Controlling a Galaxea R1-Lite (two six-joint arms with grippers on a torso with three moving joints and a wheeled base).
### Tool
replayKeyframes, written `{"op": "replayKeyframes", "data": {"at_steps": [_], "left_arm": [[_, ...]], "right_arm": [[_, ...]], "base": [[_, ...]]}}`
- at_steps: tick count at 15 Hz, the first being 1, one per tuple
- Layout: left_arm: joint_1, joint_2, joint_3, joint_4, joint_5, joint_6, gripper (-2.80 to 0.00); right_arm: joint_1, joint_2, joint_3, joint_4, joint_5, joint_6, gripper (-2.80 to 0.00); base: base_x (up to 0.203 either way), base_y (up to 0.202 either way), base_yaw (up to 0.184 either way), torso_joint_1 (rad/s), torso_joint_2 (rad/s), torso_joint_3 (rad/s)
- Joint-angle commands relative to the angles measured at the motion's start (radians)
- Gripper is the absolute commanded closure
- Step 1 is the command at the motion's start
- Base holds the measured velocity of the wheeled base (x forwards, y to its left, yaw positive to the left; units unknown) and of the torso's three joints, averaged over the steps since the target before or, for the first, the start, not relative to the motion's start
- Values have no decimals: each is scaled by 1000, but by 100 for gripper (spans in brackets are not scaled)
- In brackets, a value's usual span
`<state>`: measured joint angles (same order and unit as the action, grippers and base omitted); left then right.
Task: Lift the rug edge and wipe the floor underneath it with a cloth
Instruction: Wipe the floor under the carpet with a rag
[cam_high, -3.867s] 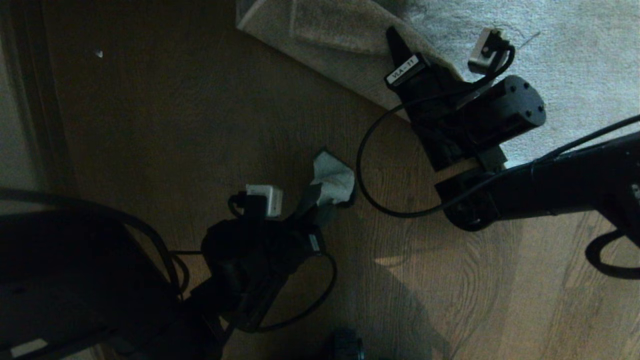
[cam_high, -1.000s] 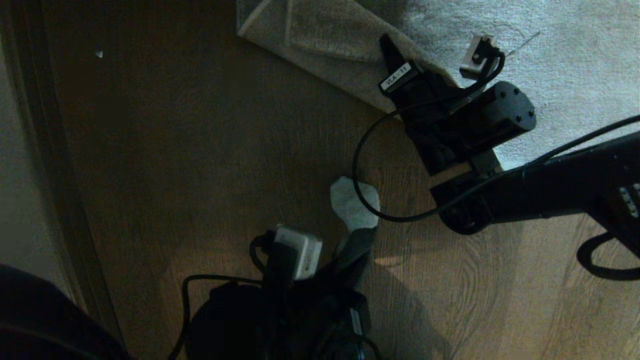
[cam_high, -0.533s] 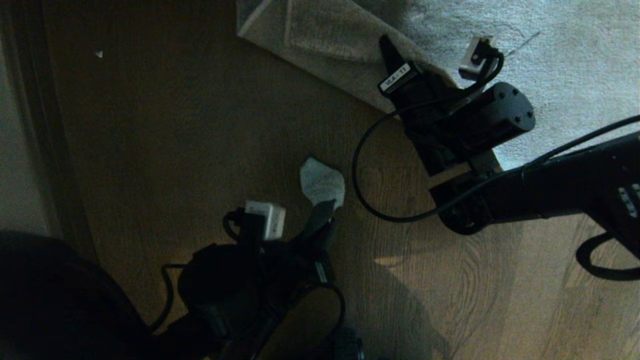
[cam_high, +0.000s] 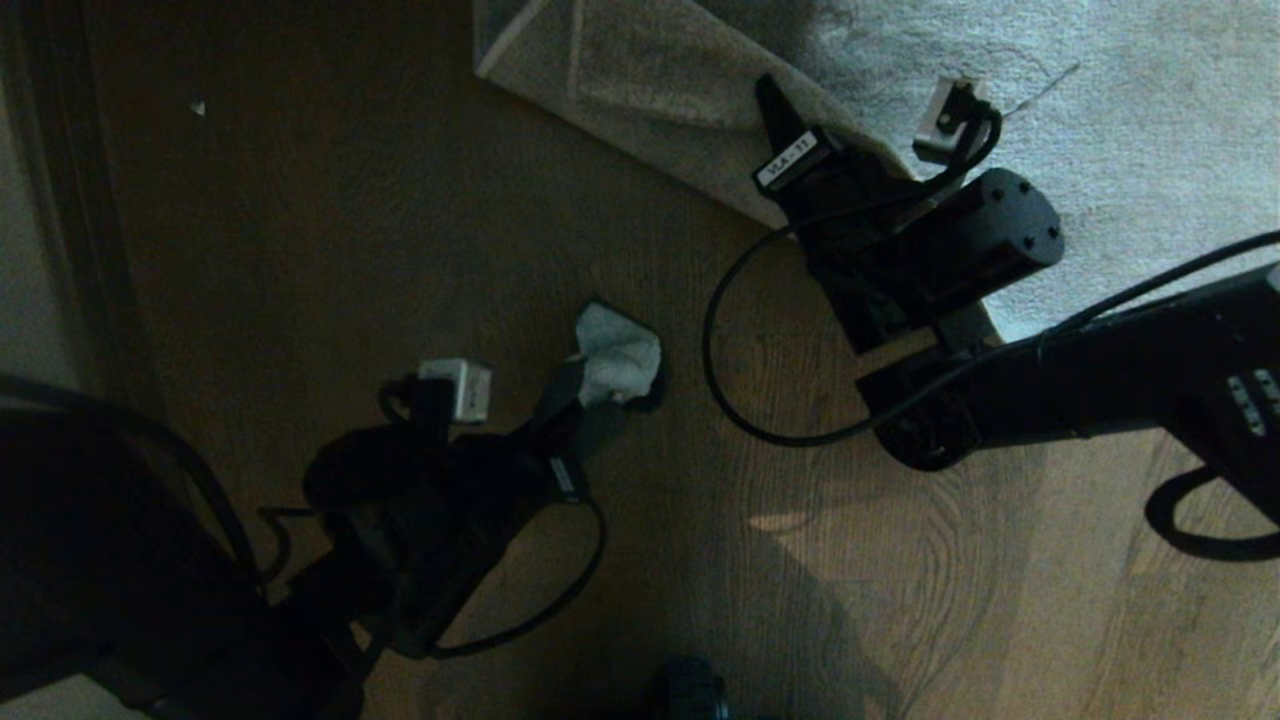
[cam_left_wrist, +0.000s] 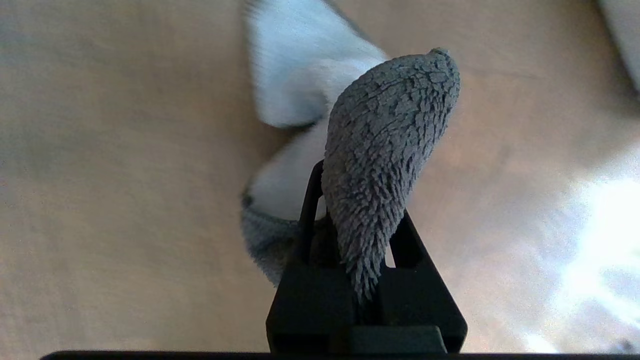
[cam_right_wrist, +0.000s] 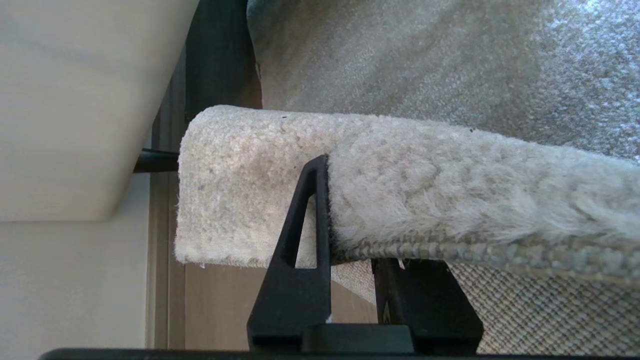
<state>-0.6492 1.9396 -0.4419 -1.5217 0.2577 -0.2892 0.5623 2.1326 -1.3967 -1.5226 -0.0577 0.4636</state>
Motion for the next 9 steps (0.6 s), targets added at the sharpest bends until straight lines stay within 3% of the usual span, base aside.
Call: {"op": "replayKeyframes", "data": {"at_steps": [1, 9], "left_arm": [[39, -9, 0, -48, 2, -2, 0], [94, -21, -4, -46, 2, -1, 0]], "right_arm": [[1, 3, 2, -47, -1, 3, 0], [1, 15, -1, -47, 1, 3, 0]], "base": [[0, 0, 0, 0, 0, 0], [0, 0, 0, 0, 0, 0]]}}
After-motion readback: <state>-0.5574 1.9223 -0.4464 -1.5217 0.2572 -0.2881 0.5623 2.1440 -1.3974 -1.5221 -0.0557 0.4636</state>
